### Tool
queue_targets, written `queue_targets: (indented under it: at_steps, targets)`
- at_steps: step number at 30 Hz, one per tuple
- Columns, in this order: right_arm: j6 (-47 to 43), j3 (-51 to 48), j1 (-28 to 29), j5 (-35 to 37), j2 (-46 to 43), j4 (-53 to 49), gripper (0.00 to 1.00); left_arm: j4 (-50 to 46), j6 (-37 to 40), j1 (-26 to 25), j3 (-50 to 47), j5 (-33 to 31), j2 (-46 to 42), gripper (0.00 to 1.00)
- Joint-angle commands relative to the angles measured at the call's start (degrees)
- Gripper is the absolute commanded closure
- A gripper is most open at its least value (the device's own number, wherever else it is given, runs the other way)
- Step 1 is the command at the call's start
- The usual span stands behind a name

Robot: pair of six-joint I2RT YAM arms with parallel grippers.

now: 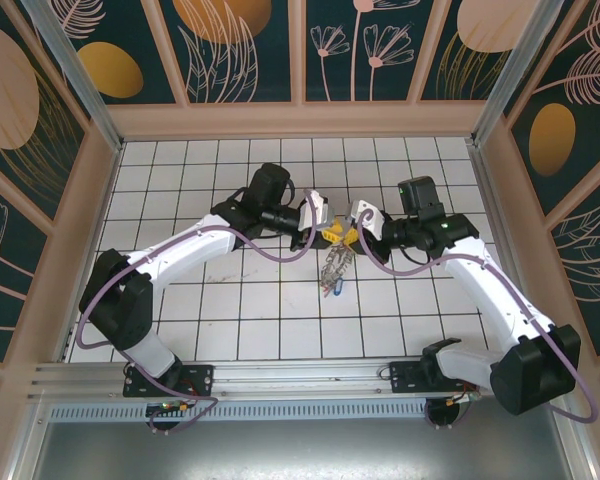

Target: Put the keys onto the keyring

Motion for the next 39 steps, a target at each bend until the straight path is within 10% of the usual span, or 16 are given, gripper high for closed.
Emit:
queue_targets:
  at_steps: [1, 12, 30, 39]
  targets:
    - [-1.27, 3.15, 0.50, -1.48, -0.11, 1.39, 1.00, -4.28, 3.02, -0.14, -0.27, 0.43, -0.41, 0.76]
    - [-1.19, 3.58, 2.02, -1.51, 0.07, 2.09, 1.00, -3.32, 2.63, -0.18, 0.34, 1.64, -0.24, 1.00]
    - [-0.65, 4.51, 2.92, -2.30, 1.51, 3.35, 1.00, -5.25, 3.45, -0.21, 2.06, 0.20, 1.51, 0.84]
    - [-0.40, 4.18, 3.33, -1.21, 1.97, 3.51, 1.00, -4.47, 3.48, -0.23, 1.51, 0.73, 0.89, 1.00]
